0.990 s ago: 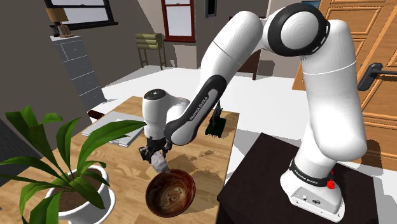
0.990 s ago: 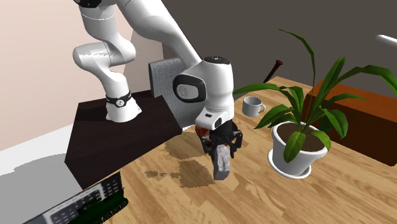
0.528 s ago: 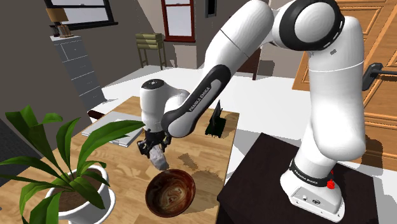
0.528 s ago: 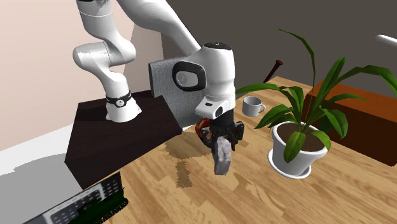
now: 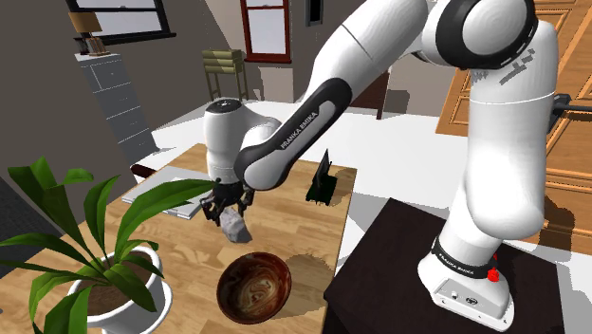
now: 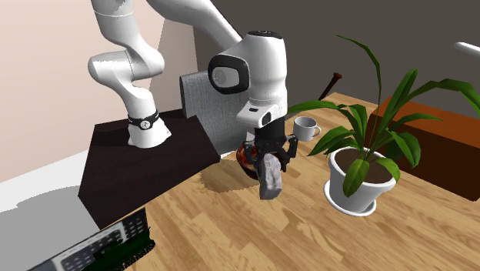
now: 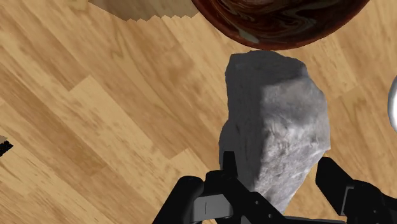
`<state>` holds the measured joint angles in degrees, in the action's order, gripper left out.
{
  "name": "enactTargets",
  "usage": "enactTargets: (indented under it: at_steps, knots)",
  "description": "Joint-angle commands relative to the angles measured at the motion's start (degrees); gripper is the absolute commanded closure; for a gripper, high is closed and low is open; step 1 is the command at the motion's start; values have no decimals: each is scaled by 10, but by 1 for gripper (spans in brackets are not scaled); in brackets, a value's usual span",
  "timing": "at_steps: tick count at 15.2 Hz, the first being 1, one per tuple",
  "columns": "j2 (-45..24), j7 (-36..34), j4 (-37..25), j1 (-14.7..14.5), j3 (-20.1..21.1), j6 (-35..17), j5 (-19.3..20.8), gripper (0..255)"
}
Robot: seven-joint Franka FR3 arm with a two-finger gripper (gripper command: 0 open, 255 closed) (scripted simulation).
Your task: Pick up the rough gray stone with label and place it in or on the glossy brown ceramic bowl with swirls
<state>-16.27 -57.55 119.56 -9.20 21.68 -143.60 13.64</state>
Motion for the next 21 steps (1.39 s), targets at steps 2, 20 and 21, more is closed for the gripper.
enactTargets:
  at_steps: [2,20,21]
  knots:
    - [16,10,-5,5,6,20,-13,255]
    - [170,-43,88,-34,65,70,-85,255]
    - [182,-52,97,-40,71,72,-90,255]
